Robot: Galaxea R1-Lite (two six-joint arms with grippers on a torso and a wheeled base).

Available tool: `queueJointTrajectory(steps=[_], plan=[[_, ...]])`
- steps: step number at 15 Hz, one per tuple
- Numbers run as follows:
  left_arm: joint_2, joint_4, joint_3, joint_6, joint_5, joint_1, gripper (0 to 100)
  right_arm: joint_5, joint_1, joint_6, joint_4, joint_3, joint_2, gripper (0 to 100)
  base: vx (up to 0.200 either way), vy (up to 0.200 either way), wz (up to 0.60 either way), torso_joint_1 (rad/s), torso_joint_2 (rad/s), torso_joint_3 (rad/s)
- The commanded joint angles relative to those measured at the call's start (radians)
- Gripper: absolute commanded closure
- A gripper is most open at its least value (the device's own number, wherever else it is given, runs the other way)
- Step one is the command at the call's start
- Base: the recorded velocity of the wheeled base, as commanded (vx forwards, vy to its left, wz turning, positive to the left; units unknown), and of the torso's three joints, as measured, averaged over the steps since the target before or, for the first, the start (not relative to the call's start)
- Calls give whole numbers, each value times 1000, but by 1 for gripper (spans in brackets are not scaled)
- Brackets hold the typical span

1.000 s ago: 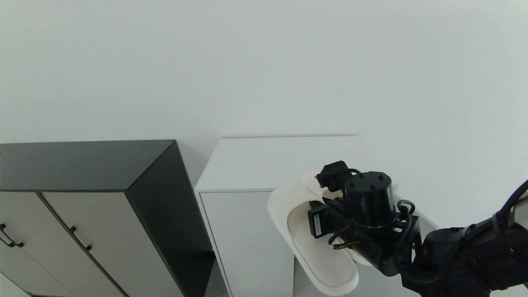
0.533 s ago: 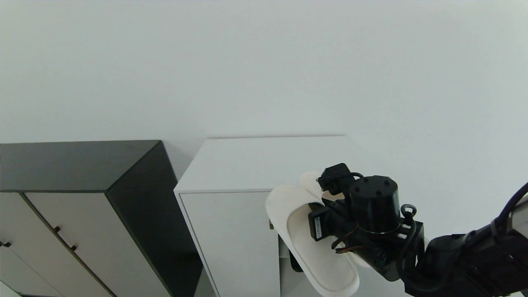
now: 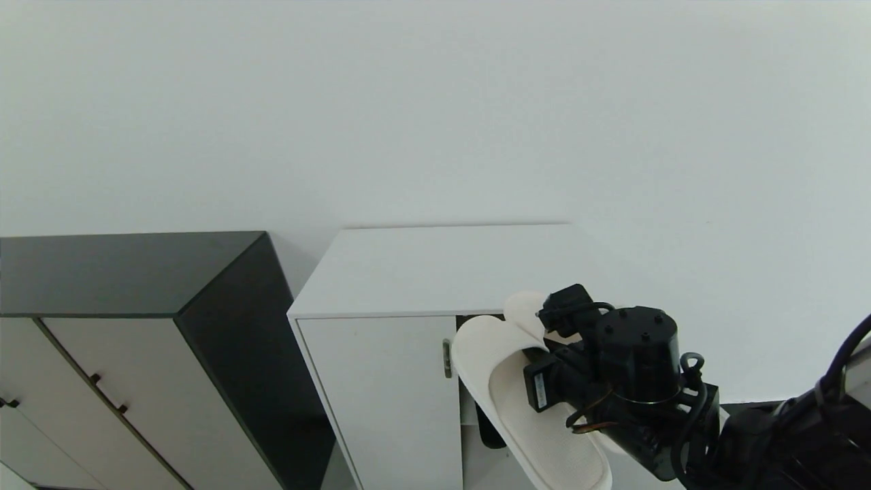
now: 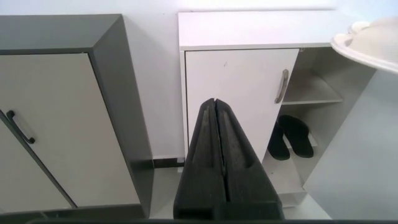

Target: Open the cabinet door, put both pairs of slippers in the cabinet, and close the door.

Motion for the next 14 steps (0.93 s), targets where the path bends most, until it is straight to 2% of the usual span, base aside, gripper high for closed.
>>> queueJointTrajectory(steps=[1,7,14], plan=[[1,0,0,-1,0,0,100,0,0,0,0,6,-2,100,0,0,0,0,0,0],[1,0,0,-1,0,0,100,-1,-3,-2,0,6,4,100,0,0,0,-15,35,21],[1,0,0,-1,0,0,100,-1,-3,-2,0,8,18,100,0,0,0,-184,429,240]])
